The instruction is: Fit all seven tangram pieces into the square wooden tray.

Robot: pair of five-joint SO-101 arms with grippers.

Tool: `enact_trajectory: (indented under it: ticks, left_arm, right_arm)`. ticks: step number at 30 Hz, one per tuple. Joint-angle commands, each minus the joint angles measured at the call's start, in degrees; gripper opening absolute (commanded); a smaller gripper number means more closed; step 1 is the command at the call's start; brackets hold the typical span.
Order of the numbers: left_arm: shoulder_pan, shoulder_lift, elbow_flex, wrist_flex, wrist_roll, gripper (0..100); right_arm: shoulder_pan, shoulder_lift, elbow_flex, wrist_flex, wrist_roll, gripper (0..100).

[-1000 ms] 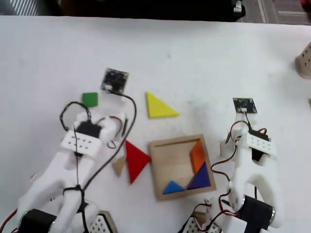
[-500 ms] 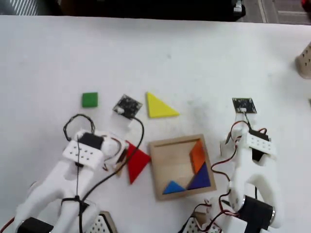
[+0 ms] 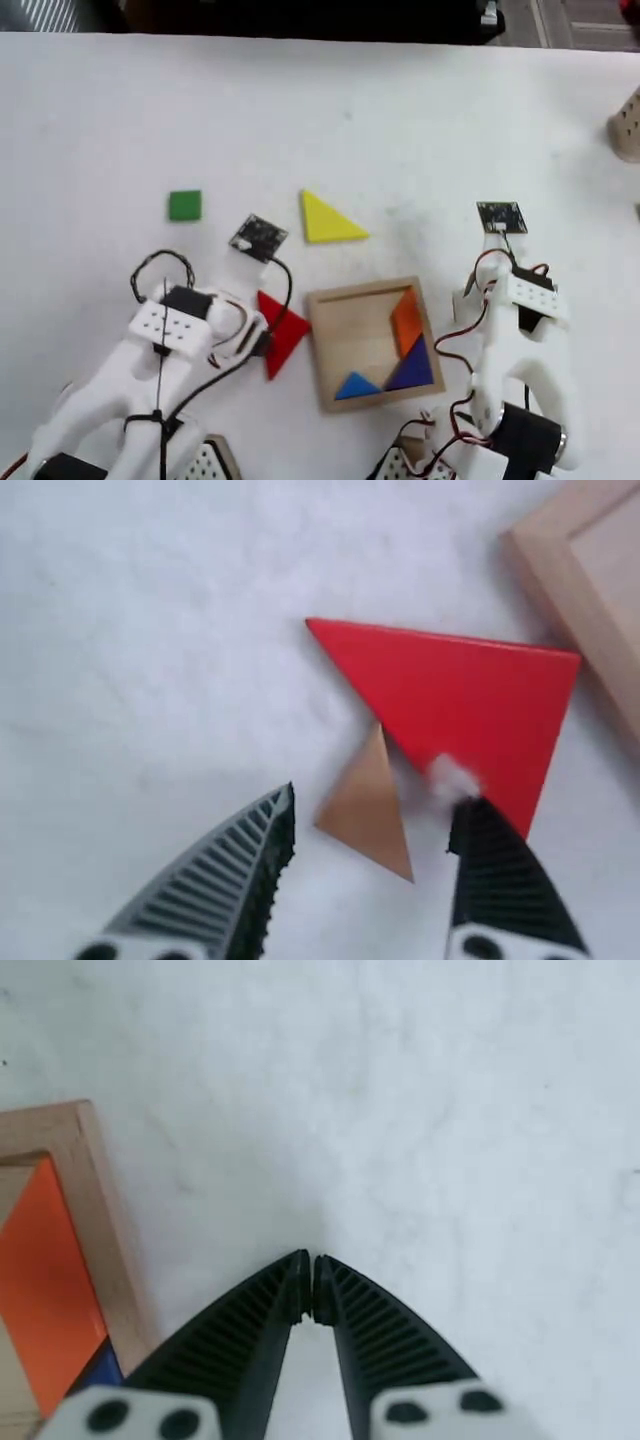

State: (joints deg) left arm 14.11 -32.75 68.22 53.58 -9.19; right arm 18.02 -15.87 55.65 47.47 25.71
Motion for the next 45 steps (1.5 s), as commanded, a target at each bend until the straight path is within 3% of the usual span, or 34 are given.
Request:
enact_trajectory:
  ticks: [1,26,34,41,45]
  left_arm:
    - [-0.3,-0.8,0.3,0.4,0.5,24]
    - [-0.9,-0.4,-0.4,2.5,1.1,24]
    - [-0.9,13.1,-7.6,3.8,1.1,24]
    - [-0.9,11.4,-6.1,4.0,1.1,24]
    - [-6.1,8.7,-5.0,3.5,1.1,24]
  right_arm:
    - [0.0,-2.2,0.0,-0.4,0.6,1.8]
    - [0.0,-2.1,0.0,-0.5,0.3,1.8]
    - [0.0,-2.1,0.0,-0.5,0.2,1.8]
    - [0.0,-2.1,0.0,-0.5,0.2,1.8]
    - [0.0,-2.1,0.0,-0.5,0.2,1.8]
